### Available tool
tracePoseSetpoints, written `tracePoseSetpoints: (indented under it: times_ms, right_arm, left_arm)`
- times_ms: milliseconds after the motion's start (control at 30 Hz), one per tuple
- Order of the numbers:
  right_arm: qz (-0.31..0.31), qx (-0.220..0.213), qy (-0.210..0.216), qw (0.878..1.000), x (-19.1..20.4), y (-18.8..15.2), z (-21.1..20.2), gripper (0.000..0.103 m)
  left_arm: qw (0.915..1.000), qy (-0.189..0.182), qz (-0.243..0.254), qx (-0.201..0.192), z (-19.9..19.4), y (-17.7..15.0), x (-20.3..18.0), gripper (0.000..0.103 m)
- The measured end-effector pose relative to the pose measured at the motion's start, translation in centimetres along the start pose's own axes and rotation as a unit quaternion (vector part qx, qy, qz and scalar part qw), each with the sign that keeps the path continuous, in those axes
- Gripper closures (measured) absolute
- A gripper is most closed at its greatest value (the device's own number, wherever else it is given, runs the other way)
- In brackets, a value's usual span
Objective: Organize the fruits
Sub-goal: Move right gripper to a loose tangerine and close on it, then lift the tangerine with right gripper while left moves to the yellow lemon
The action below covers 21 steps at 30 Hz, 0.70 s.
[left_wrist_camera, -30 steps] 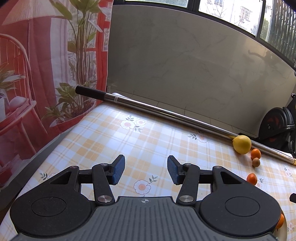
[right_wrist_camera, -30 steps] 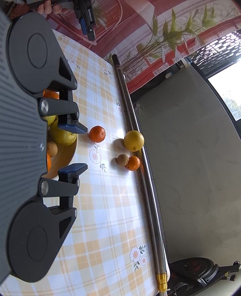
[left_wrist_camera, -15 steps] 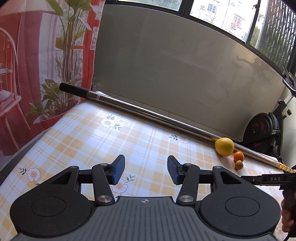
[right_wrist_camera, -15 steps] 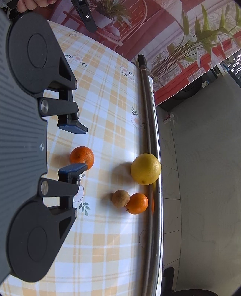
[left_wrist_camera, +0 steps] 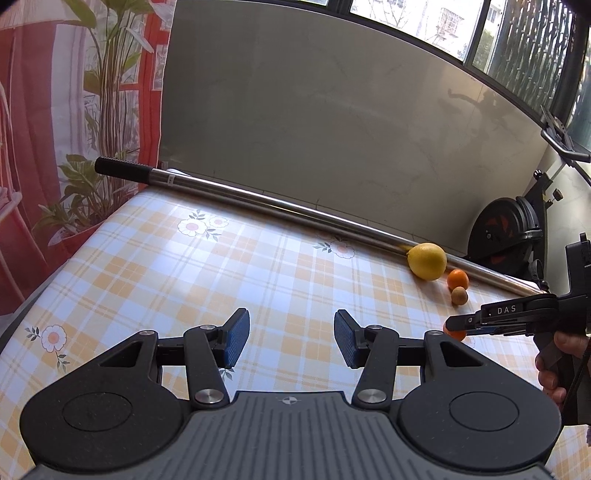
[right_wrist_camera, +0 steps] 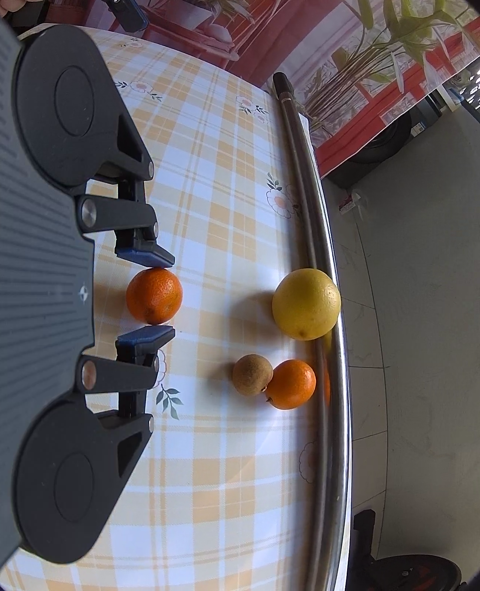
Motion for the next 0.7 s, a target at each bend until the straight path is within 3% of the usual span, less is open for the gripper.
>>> tracePoseSetpoints:
  times_ms: [400,700]
  right_arm:
    - [0.033,-0.032,0.034,0.998,-1.6,-1.9,-2.9,0.067]
    - [0.102,-0.079,0.034,0.991,-8.4,-4.4,-7.0,0.067]
  left_arm:
    - [0.9998,-0.01,0.01,0.012,0.0,0.4,-2.1,0.05]
    - [0.998,-0.05,0.008,0.036,1.4,1.6,-5.4,0.05]
Point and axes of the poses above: each gripper's, at about its wrist camera, not at the fingertips, and z roughly the way its jaws point, x to its left, y to its top, the point moved 7 cm from there along z, roughly the way its jaws point, and after that the axes turned 11 degrees about -y, right-handed, at the moved point
